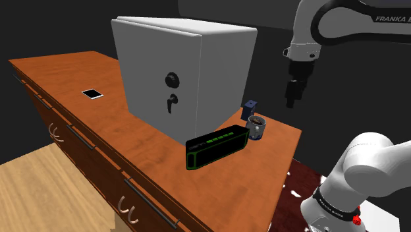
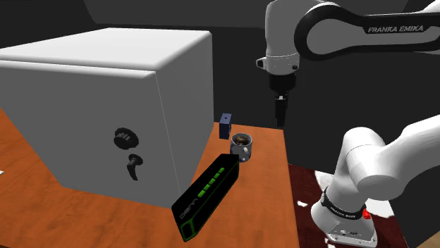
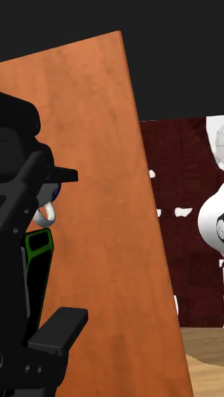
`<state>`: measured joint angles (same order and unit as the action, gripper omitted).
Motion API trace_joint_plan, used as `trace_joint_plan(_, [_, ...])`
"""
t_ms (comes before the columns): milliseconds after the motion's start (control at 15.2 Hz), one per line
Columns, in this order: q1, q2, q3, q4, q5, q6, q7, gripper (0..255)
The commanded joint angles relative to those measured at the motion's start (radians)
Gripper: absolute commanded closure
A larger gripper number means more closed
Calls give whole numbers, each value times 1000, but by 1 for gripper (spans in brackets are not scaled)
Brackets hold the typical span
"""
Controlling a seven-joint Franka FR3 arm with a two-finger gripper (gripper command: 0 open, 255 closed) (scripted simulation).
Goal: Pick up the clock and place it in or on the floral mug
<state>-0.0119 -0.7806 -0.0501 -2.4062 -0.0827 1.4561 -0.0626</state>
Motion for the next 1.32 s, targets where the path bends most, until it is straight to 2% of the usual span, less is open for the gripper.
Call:
trace_joint_plan(0, [0,0,0,0,0,0,0,0])
trace_joint_plan(594, [-82,274,-6,19,31,309,224,0])
trace_joint_plan(1254, [-160,602,-45,145,59,575,437,0])
